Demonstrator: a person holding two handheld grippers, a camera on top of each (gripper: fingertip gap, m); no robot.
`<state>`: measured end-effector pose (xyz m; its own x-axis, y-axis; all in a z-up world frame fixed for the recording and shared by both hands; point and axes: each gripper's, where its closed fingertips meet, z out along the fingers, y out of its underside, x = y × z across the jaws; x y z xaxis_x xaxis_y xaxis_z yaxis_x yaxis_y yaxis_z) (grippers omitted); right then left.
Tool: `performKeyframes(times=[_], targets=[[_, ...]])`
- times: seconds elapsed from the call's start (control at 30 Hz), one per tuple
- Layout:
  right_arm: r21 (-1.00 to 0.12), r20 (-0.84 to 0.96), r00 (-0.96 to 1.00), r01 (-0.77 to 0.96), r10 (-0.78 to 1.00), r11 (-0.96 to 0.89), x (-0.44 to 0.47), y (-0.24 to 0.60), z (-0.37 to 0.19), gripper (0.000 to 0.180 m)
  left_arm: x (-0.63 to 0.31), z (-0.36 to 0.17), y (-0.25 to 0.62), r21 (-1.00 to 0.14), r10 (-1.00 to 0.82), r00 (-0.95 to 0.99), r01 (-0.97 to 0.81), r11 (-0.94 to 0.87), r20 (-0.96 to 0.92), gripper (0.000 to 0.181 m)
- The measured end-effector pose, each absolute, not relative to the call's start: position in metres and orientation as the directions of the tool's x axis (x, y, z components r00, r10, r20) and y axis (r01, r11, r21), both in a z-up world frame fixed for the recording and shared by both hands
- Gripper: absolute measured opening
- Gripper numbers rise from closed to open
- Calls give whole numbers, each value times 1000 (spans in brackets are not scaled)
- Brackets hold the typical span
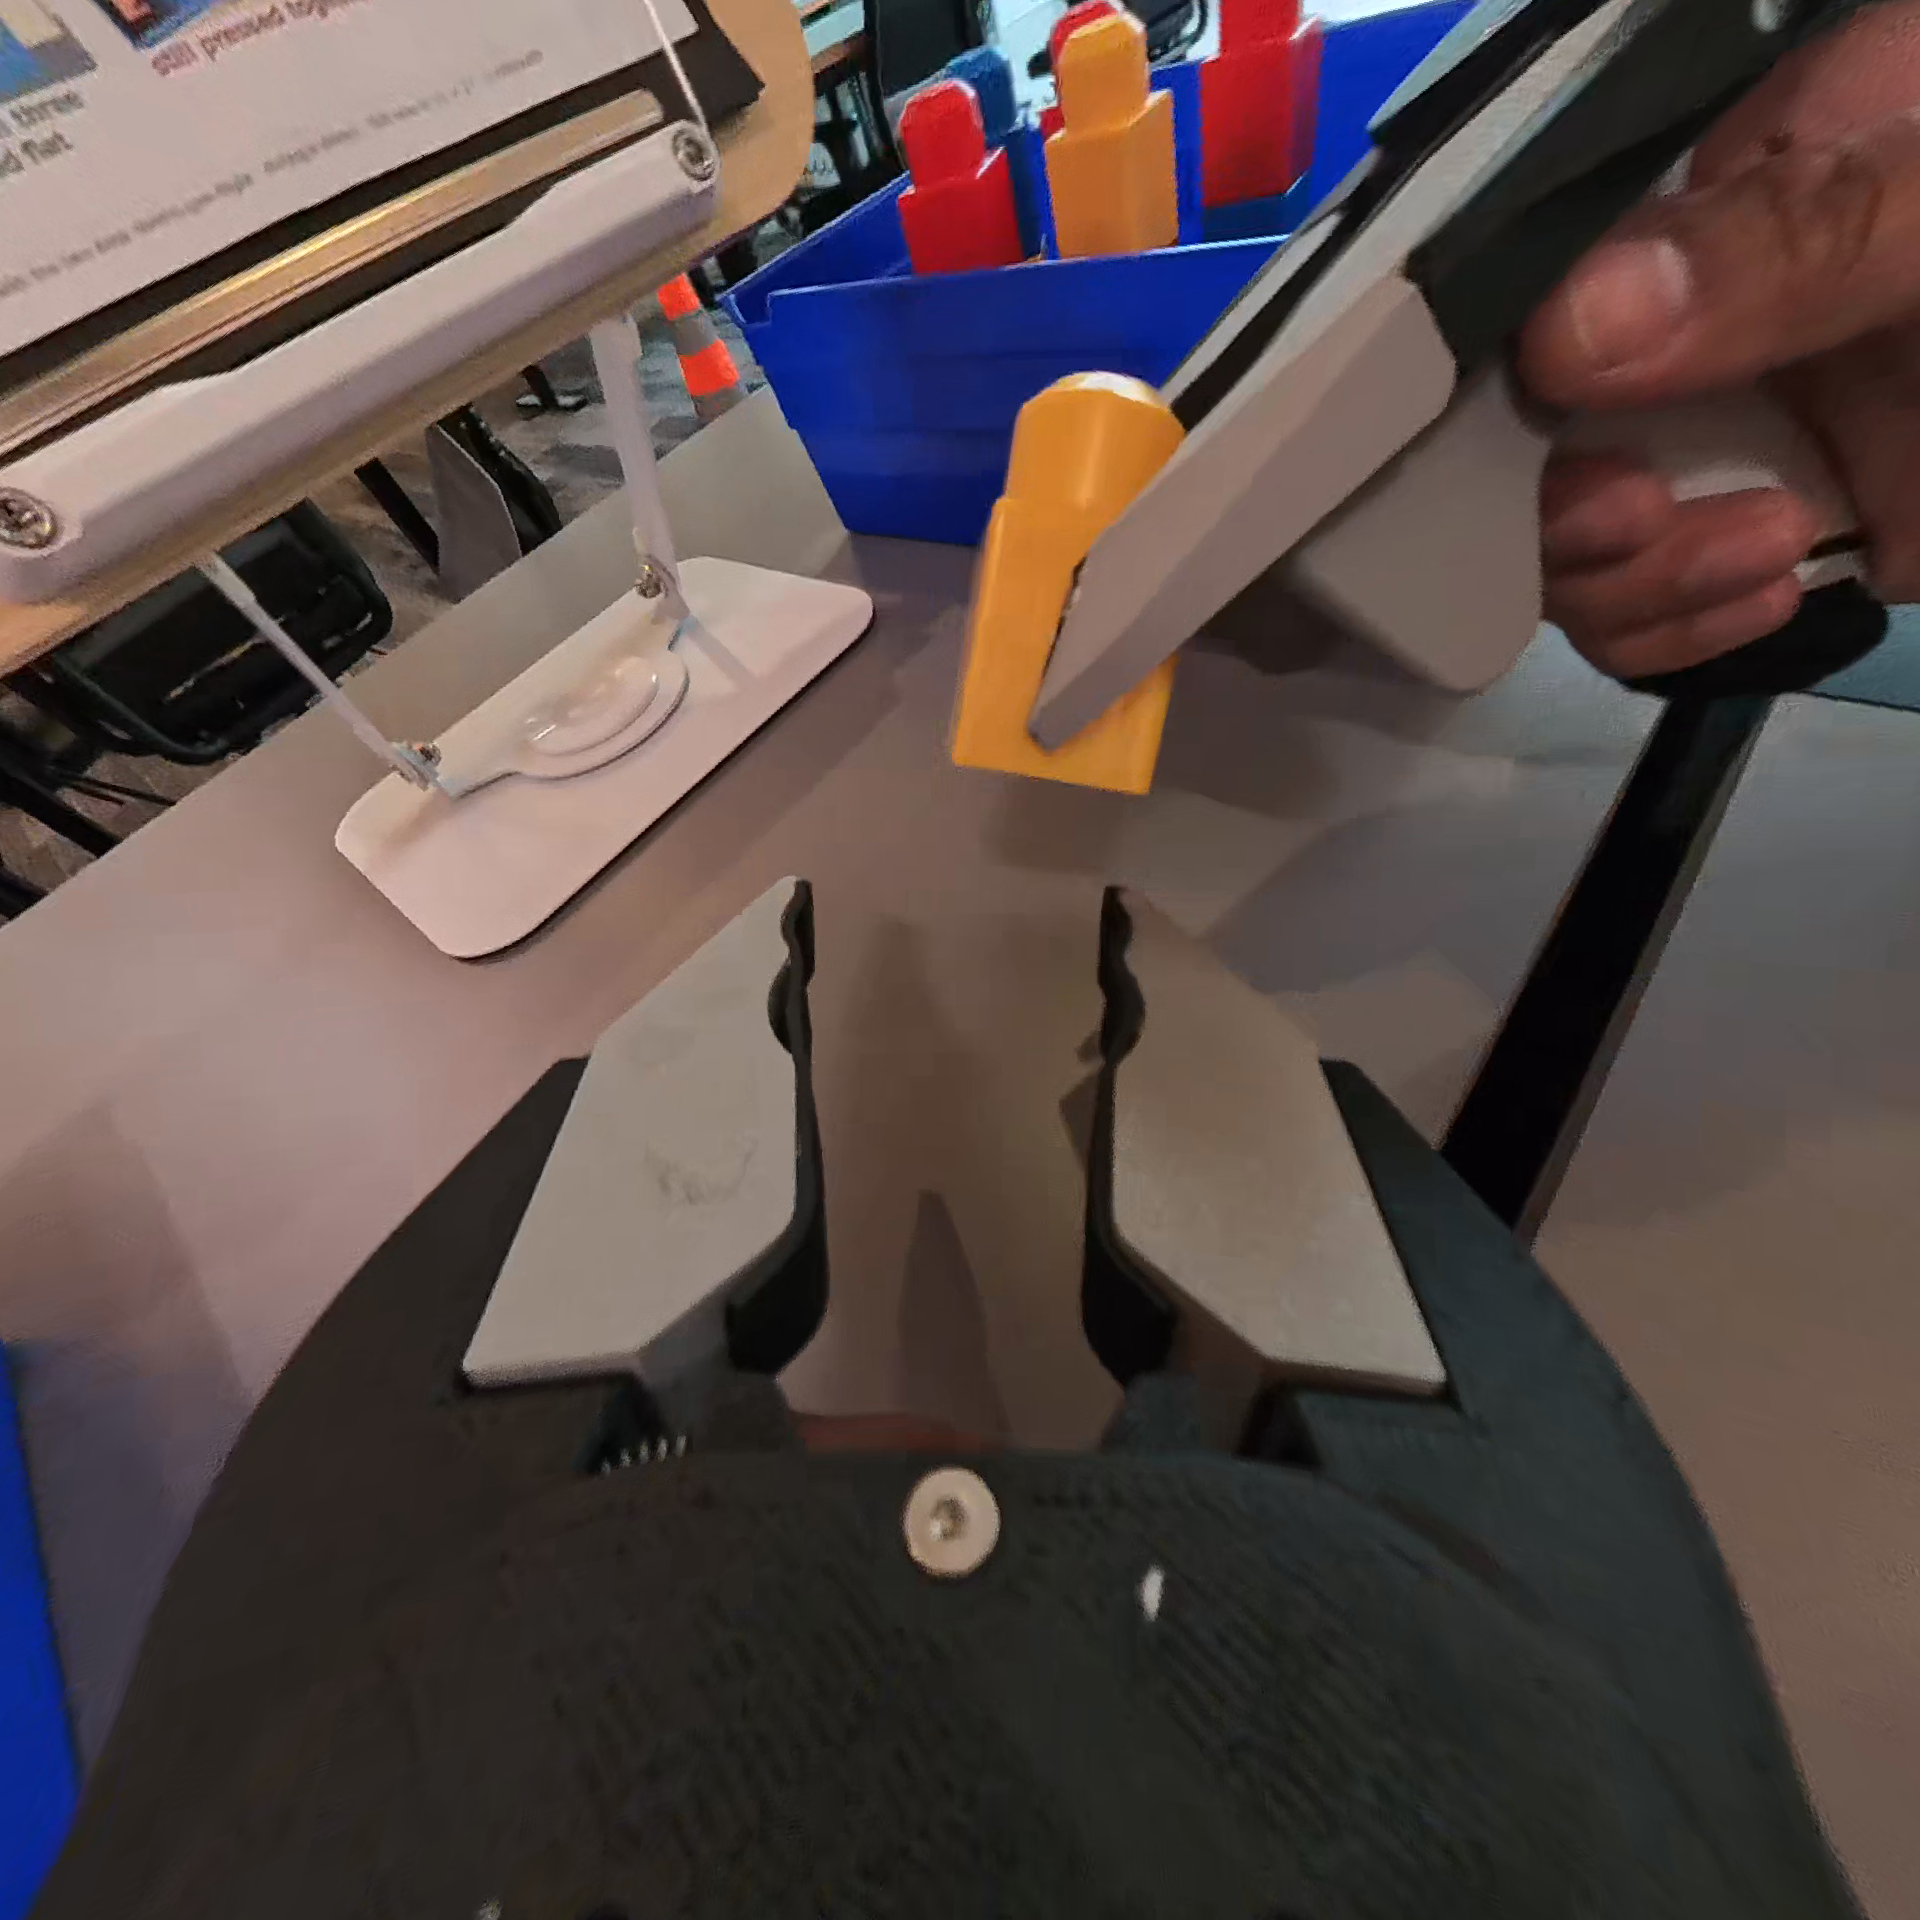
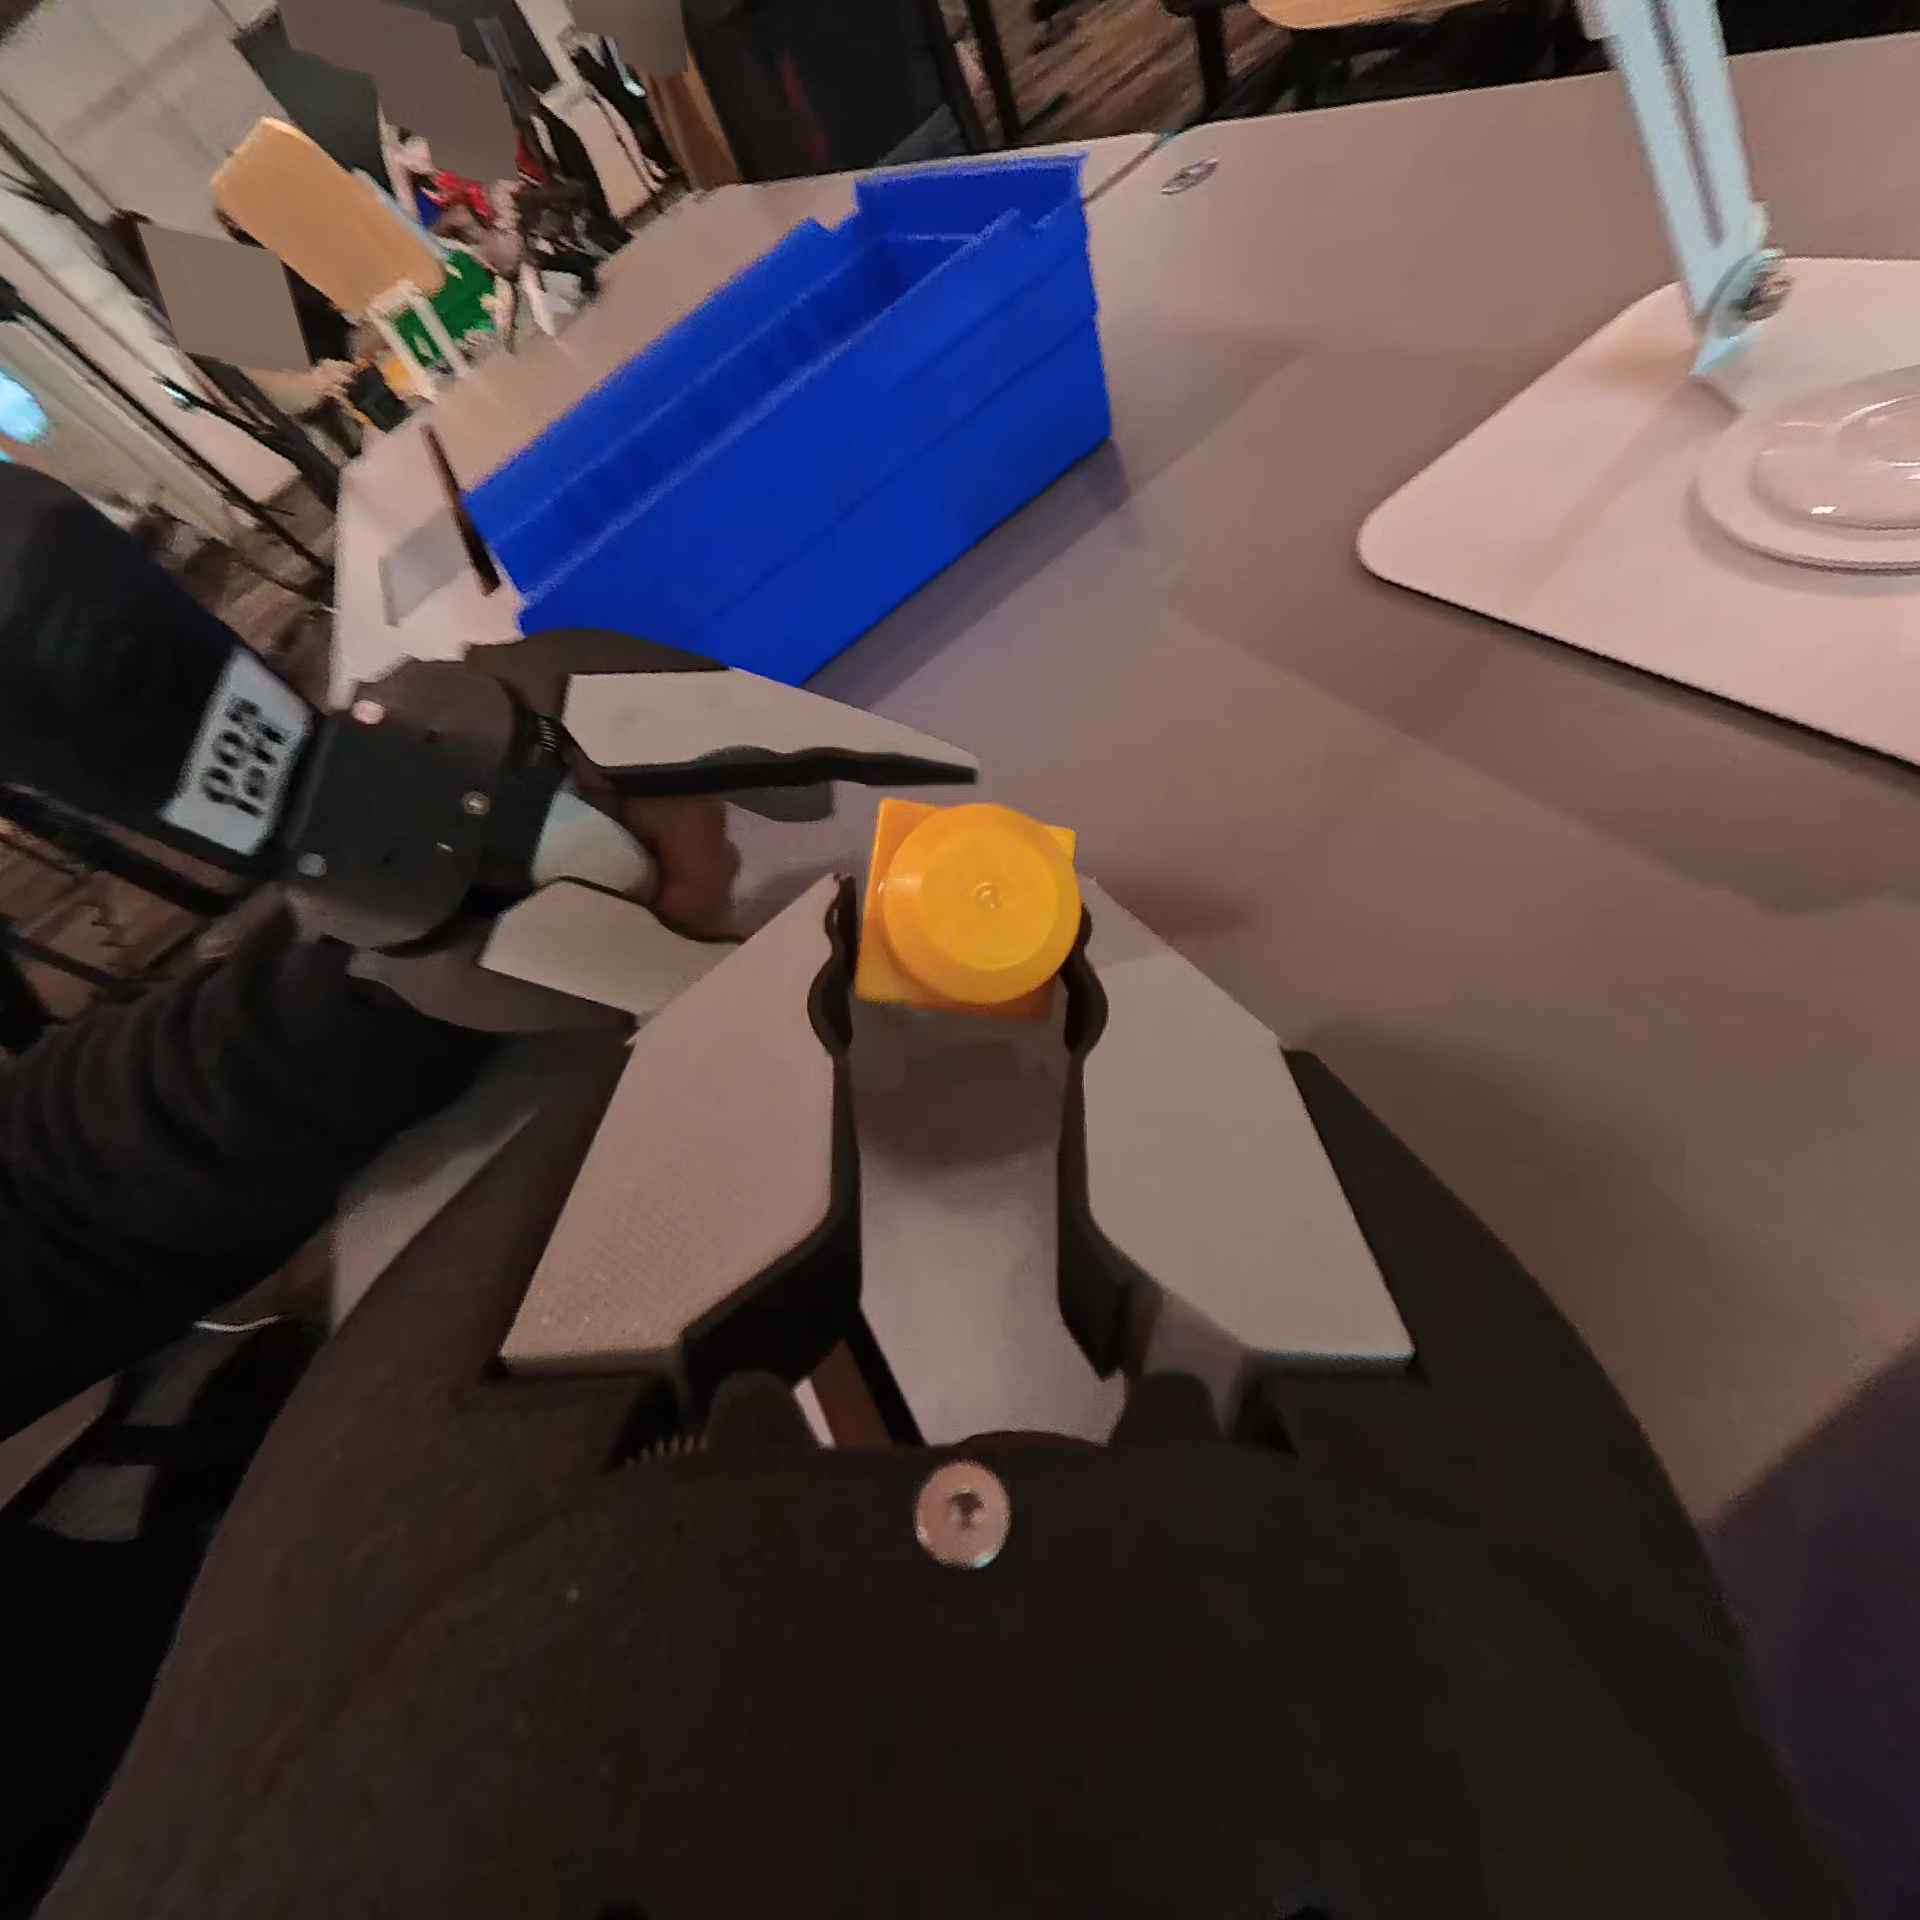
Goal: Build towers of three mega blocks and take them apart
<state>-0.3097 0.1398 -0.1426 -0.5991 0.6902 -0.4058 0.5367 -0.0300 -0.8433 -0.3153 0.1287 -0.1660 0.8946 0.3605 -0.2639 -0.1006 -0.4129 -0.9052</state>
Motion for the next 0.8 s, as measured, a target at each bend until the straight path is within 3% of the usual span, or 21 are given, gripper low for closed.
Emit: performKeyframes(times=[0.37,0.8], targets=[[-780,2,-533,529,846,335,-316,175,-178,36,-338,-191,112,-868,456,873,84,-489,-172,53],[-682,16,-563,598,826,421,-308,176,-204,37,-345,-194,106,-861,492,856,124,-494,-159,51]])
